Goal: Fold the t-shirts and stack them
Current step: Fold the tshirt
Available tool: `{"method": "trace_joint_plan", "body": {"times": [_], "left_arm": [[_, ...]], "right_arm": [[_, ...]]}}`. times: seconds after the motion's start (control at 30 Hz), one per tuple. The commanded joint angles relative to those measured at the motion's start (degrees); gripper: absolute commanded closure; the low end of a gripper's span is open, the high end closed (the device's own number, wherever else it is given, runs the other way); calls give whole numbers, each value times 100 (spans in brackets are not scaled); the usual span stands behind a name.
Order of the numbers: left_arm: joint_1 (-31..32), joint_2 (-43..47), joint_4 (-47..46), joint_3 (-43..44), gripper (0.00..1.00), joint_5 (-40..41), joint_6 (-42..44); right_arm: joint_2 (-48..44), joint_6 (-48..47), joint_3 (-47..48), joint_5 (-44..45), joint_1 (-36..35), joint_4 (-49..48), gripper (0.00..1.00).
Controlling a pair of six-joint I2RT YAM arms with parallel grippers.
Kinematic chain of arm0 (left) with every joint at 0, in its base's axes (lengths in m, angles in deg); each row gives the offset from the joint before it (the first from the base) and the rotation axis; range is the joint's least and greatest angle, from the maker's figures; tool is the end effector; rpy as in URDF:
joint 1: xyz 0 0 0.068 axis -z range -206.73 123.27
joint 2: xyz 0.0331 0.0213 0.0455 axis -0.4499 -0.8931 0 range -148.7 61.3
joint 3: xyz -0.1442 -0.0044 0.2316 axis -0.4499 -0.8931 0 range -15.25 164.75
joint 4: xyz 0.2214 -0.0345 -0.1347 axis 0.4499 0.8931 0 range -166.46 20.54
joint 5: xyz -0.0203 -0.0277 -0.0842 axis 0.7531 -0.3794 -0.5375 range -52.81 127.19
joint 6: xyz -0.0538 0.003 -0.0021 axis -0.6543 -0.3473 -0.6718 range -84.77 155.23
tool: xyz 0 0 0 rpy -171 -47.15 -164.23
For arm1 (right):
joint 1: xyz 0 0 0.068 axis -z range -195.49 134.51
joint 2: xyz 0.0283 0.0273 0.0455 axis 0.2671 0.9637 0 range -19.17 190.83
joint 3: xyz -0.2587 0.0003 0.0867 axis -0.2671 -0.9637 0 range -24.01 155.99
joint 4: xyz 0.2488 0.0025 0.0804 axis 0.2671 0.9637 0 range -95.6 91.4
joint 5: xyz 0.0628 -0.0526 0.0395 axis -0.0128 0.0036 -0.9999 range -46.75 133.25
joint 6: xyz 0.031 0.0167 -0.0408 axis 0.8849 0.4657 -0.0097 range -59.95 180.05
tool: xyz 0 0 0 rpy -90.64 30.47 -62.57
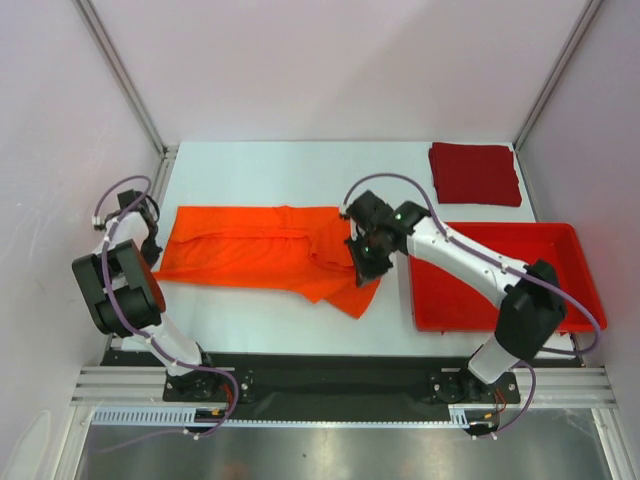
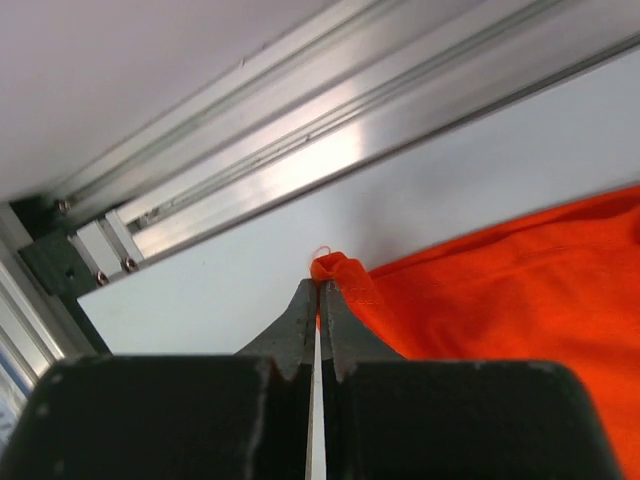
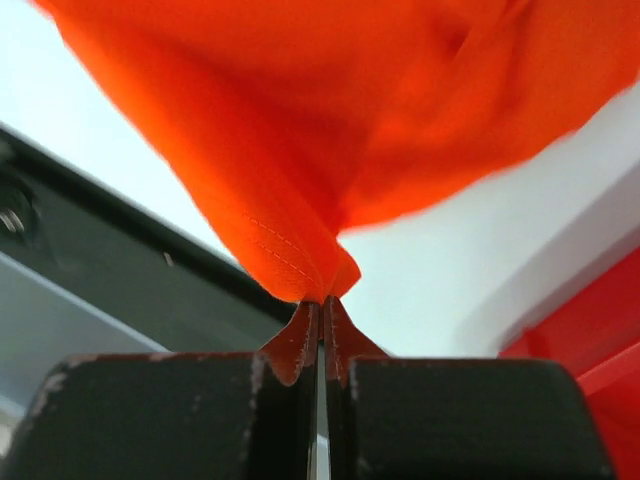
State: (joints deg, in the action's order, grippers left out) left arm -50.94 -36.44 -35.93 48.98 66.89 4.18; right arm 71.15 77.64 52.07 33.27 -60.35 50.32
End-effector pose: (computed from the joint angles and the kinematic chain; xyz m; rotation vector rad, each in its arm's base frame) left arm 0.2862 0.1480 0.1890 -1.3665 2.3904 0.7050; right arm 0.2159 0.2235 0.2727 -0.7258 2.8049 0.4787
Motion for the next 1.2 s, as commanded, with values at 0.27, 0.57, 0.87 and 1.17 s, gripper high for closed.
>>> {"method": "trace_joint_plan", "body": {"times": [0.27,0.57,0.87,1.17], "left_arm": [[302,-588,59,1661,100,-210,582],[636,-1484,174,2453,100,-359,591],[786,-2048,324,3096,100,-394,670],[821,-2382,376,3324,100,-394,731]], "right_arm": [[1487,-422,2253,-110,970,401,100],[2147,-589,3045,-84,1427,604,100],[2674,-712,3519,-408,1770,534,100],[3254,-756,4099,-417,1920,648,100]]}}
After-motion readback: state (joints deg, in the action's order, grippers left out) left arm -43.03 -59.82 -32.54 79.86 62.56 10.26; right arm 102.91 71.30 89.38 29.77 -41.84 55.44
